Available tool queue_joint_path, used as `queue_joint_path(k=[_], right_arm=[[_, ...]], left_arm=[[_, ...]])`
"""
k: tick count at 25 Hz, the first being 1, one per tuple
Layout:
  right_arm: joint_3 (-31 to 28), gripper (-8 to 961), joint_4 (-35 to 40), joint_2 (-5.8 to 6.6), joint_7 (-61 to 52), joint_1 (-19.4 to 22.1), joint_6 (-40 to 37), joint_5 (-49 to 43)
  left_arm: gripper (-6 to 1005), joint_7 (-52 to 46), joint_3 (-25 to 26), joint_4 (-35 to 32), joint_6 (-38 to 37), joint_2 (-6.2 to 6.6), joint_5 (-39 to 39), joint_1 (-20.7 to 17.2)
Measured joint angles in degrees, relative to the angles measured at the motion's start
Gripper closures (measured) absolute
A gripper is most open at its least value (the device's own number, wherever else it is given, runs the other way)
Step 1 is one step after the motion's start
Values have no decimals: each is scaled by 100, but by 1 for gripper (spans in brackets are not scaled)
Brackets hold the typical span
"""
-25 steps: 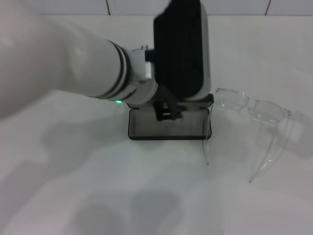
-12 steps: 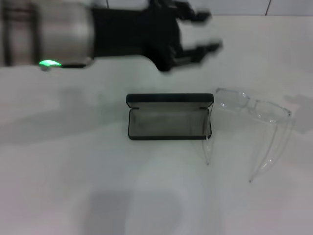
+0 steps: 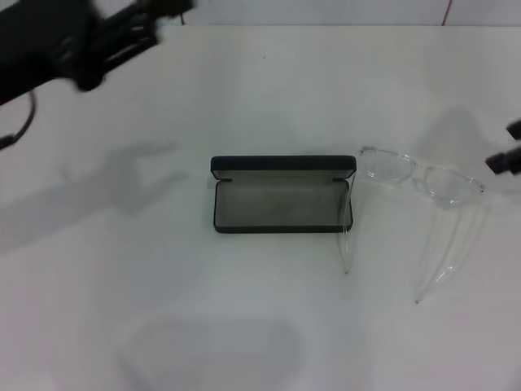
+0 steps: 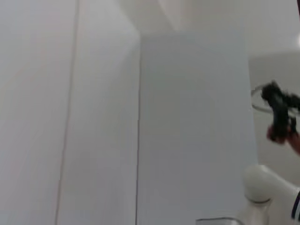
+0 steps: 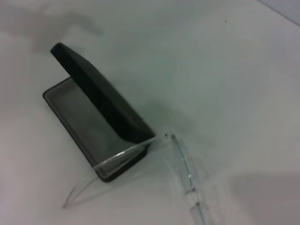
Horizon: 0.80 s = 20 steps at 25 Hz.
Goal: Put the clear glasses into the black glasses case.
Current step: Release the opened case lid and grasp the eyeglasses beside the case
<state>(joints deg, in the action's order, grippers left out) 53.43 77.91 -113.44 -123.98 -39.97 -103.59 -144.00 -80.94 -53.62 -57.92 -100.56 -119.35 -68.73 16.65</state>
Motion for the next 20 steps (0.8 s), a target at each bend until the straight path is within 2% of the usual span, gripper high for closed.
queue_joint_path(k=[3, 9, 16, 20], right_arm=[[144, 262, -31, -71, -249, -412, 1, -402], [327, 261, -566, -174, -383, -1044, 247, -950], [968, 261, -1488, -204, -374, -1263, 1241, -985], [1076, 261, -1972, -229, -293, -1350, 1638, -910]], left_arm=[[497, 324, 202, 605, -345, 8, 85, -2], [500, 535, 250, 1034, -497, 9, 50, -81], [505, 790, 257, 1530, -499, 14, 34, -52], [508, 859, 260, 1653, -487, 14, 30, -15]])
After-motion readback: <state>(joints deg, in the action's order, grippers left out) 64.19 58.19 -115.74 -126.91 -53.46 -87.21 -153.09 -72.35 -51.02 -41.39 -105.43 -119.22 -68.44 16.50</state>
